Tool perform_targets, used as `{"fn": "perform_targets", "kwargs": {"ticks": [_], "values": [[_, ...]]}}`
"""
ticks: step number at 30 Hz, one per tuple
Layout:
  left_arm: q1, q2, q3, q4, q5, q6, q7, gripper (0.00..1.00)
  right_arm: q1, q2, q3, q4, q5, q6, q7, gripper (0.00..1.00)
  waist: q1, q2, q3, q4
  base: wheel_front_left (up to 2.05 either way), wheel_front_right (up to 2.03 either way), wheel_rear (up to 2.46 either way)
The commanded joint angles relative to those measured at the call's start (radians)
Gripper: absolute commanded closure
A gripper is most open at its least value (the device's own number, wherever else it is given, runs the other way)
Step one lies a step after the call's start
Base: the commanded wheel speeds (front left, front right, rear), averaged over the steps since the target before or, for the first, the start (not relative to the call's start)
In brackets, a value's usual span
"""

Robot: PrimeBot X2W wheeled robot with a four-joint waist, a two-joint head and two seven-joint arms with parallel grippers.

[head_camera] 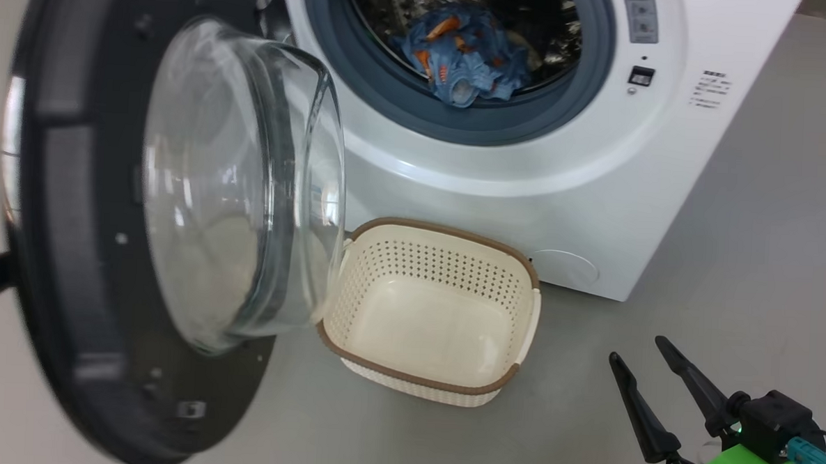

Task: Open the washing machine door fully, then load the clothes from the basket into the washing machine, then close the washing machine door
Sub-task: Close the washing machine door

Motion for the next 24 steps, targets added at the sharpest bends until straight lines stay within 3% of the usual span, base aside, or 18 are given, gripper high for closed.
{"fn": "perform_targets", "kwargs": {"ticks": [1, 11, 24], "values": [[-0.023, 0.026, 0.023, -0.079, -0.028, -0.008, 0.032, 1.0, 0.017, -0.002, 0.013, -0.024, -0.005, 0.003, -0.005, 0.0, 0.0, 0.0, -0.012, -0.033, 0.0, 0.0, 0.0], [-0.062, -0.072, -0.033, -0.197, -0.037, -0.008, 0.071, 1.0, 0.014, 0.025, -0.007, -0.035, -0.012, 0.003, -0.005, 0.0, 0.0, 0.0, 0.002, -0.145, 0.0, 0.0, 0.0], [-0.17, -0.185, -0.078, -0.147, 0.056, -0.008, -0.022, 1.0, -0.021, 0.064, -0.037, -0.046, -0.021, 0.003, -0.005, 0.0, 0.0, 0.0, 0.052, -0.306, 0.0, 0.0, 0.0]]}}
